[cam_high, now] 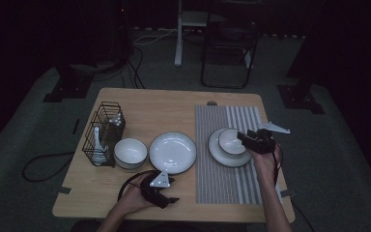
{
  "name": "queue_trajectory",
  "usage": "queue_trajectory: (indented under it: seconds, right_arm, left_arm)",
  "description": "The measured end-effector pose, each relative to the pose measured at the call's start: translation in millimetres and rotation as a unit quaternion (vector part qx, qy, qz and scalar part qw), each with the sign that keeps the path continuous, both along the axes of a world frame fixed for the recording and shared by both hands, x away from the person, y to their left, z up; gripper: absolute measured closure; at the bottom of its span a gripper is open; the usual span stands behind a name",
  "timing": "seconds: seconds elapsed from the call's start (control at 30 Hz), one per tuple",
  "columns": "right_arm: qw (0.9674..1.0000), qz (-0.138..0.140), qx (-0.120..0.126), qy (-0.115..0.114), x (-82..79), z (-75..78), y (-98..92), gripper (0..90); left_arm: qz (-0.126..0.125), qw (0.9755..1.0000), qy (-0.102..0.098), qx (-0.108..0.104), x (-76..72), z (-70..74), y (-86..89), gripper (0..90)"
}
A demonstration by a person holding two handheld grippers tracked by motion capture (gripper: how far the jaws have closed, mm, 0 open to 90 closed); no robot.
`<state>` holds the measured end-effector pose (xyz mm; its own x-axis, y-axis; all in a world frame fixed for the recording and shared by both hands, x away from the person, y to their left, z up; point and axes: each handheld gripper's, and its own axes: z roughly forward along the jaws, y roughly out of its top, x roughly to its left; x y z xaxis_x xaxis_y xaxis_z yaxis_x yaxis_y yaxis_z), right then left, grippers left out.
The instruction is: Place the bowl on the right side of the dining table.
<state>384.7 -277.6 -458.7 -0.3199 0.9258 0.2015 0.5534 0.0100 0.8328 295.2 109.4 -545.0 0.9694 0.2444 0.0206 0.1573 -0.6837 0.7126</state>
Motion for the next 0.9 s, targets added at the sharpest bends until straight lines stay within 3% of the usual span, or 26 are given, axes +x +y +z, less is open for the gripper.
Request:
queue_trajectory:
  seconds: [0.2,0.47,0.73,0.9]
  right_arm:
    - [0.9986,0.036,-0.036,-0.016,-7.4,3.5,17.0,46.3]
    - [0.9962,0.065,-0.047,-0.033,-13.4,9.0,30.0,44.3]
    - [0.9913,0.107,-0.062,-0.047,-19.9,9.7,48.2,42.5]
    - [0.9866,0.135,-0.070,-0.060,-21.3,3.4,59.4,42.6]
  left_arm:
    - [0.003,1.0000,0.001,0.002,-1.5,0.5,0.0,28.0]
    - [0.002,1.0000,0.001,0.005,-1.5,1.1,0.9,28.0]
    - [0.003,1.0000,0.003,0.007,-1.2,1.4,2.3,28.5]
    - [0.001,1.0000,0.003,0.008,-0.7,1.7,3.9,28.5]
